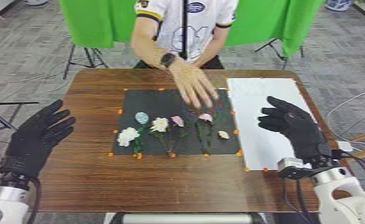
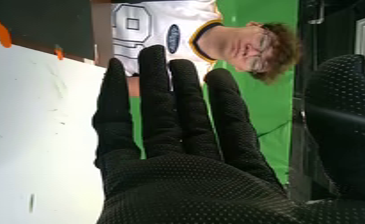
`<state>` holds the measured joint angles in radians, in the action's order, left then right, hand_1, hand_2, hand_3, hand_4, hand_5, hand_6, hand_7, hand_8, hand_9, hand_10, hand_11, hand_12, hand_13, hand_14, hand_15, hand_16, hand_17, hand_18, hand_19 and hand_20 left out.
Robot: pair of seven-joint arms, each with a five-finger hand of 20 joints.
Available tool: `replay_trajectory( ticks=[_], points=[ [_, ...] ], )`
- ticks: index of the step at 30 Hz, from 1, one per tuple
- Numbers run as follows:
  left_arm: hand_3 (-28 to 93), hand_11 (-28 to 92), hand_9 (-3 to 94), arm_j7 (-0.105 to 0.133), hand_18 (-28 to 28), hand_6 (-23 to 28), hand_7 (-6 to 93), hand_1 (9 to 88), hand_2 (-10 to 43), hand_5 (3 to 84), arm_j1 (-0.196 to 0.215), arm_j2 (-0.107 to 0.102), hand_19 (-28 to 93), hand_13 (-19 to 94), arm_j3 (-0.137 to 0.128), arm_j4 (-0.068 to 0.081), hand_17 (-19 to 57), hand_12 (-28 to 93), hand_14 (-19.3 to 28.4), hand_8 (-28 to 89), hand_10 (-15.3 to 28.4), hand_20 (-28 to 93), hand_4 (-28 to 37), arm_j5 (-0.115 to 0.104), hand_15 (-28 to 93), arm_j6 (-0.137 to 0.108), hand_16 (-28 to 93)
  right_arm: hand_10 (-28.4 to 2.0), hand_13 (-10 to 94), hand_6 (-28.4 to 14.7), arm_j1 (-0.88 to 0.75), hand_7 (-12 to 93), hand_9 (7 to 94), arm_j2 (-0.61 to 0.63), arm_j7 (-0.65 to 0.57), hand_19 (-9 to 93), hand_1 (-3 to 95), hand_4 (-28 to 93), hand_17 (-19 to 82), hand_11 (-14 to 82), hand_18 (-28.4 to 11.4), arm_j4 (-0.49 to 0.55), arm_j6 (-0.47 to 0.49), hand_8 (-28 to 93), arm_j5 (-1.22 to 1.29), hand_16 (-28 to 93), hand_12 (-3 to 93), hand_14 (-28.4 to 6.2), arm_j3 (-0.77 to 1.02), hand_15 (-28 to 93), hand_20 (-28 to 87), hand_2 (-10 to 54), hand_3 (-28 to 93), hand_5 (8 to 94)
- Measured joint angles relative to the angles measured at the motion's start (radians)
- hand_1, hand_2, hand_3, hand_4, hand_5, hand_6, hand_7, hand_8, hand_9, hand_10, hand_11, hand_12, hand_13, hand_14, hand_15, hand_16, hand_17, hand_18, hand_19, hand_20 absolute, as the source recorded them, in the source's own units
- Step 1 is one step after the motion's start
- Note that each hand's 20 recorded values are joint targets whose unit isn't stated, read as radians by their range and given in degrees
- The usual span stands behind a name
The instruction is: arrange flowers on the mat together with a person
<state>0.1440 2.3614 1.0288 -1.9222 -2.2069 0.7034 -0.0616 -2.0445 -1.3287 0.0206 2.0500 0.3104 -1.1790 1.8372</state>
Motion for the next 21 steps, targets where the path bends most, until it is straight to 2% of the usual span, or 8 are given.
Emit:
replay_trajectory(
  ticks=[7,21],
  points=[
    [70,18,29.1,0.000,23.0,4.6,15.8,25.7,-1.4,33.2,-0.011,-0.012,45,23,0.003,0.002,-8.0,20,15.3,-8,12.5,12,-25.0,-0.001,27,0.000,4,-14.6,38,-4.6,0.000,15,42.0,0.003,0.007,49,19.3,-23,12,14.0,-20.6,0.001,-0.006,-8,0.000,28,25.5,-12.4,0.007,30,33,-0.6,84,38.6],
    [70,18,29.0,-0.006,23.0,4.5,15.9,25.6,-1.4,33.2,-0.006,-0.006,45,23,0.003,0.003,-8.1,20,15.3,-8,12.5,12,-25.1,0.000,27,0.006,4,-14.6,38,-4.6,-0.001,15,42.2,-0.009,0.007,49,19.3,-23,12,14.1,-20.6,0.001,-0.005,-8,-0.004,28,25.5,-12.4,0.000,30,33,-0.6,84,38.7]
  ],
)
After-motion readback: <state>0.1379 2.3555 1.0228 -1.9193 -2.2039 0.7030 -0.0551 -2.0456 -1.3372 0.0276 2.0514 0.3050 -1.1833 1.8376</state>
